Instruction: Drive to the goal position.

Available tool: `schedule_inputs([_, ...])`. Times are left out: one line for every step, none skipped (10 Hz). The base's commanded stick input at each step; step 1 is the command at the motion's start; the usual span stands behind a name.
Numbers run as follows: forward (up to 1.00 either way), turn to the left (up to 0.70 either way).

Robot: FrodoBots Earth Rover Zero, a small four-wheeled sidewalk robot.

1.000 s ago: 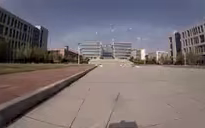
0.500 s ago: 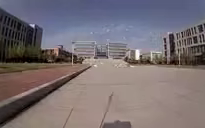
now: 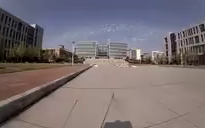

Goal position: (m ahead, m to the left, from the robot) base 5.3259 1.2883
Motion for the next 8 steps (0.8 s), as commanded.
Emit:
schedule_inputs([0.70,0.01])
schedule_inputs([0.70,0.01])
schedule_inputs([0.70,0.01])
schedule_inputs([0.70,0.01])
schedule_inputs([0.70,0.01])
schedule_inputs([0.70,0.01])
schedule_inputs([0.70,0.01])
schedule_inputs([0.70,0.01])
